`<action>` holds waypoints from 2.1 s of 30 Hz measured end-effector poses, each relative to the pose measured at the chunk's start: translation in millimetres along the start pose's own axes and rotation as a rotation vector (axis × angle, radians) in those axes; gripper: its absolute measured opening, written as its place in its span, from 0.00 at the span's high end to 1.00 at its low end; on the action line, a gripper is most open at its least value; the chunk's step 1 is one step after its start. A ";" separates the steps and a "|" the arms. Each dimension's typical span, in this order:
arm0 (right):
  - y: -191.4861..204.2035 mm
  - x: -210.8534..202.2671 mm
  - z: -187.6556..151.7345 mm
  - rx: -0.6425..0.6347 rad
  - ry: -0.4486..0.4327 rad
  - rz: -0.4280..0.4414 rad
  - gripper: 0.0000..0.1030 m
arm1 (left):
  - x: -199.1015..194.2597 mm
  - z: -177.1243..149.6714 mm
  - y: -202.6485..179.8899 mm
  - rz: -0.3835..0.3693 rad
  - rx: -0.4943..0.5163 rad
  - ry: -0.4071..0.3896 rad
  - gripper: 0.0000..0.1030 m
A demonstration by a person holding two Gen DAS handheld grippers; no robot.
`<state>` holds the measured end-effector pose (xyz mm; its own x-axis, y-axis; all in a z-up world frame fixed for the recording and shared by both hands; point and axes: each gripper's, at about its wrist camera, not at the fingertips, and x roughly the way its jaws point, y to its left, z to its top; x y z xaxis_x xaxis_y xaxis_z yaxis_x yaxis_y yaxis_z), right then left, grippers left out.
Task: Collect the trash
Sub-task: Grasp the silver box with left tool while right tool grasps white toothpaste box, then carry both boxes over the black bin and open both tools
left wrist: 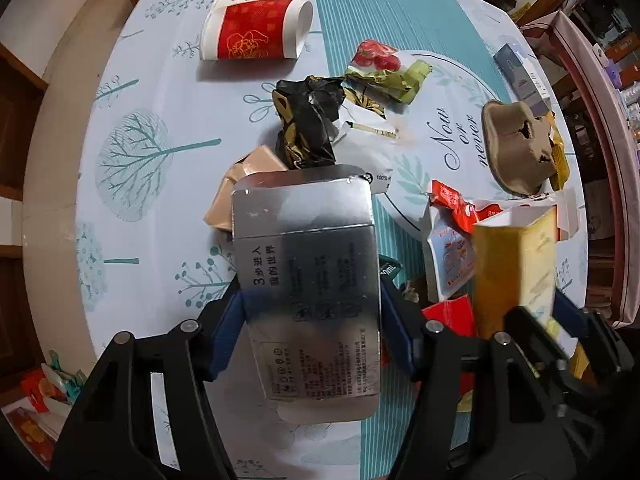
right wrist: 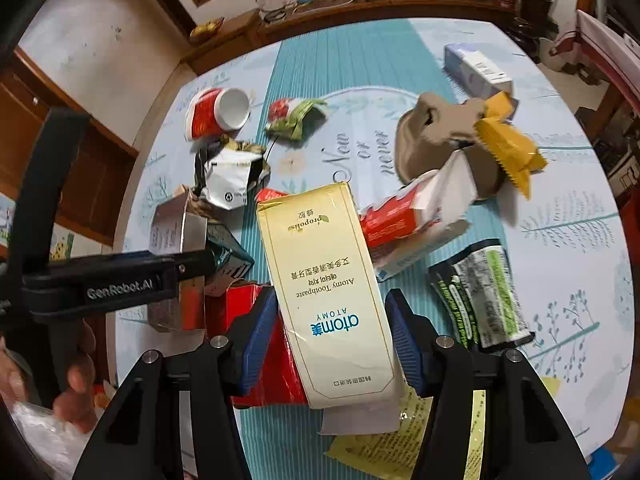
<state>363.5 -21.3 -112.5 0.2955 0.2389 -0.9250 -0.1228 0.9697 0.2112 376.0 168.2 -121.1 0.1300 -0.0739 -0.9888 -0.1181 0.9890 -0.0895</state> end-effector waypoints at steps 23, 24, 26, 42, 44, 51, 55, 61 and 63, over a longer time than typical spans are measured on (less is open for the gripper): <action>-47.1 -166.5 -157.9 -0.072 -0.046 0.247 0.48 | -131.1 -219.3 -66.7 -0.086 -0.089 -0.197 0.43; -49.9 -168.0 -167.6 -0.081 -0.039 0.247 0.48 | -131.1 -234.9 -73.3 -0.093 -0.104 -0.202 0.43; -61.9 -171.3 -194.9 -0.100 -0.009 0.248 0.48 | -128.0 -259.8 -84.5 -0.091 -0.115 -0.197 0.43; -124.9 -105.8 -331.5 0.020 0.218 0.248 0.48 | -30.8 -384.2 -124.4 -0.032 -0.039 -0.011 0.43; -134.7 -80.0 -347.2 0.054 0.247 0.228 0.47 | -8.1 -388.7 -124.2 -0.030 -0.028 0.003 0.43; -167.1 10.0 -387.7 0.131 0.293 0.147 0.47 | 78.7 -403.2 -122.9 -0.020 0.023 0.024 0.42; -186.0 64.7 -409.2 0.179 0.306 0.133 0.47 | 125.6 -410.3 -123.9 -0.011 0.062 0.013 0.42; -199.7 136.7 -429.4 0.266 0.299 0.133 0.44 | 175.7 -418.7 -122.5 -0.009 0.081 0.016 0.39; -200.9 154.8 -430.2 0.296 0.306 0.131 0.38 | 188.0 -421.0 -119.6 -0.016 0.078 0.019 0.37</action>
<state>26.3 -201.2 -433.9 -0.0039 0.3774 -0.9260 0.1496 0.9158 0.3726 0.1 -18.0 -346.7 0.1120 -0.0912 -0.9895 -0.0393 0.9946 -0.0961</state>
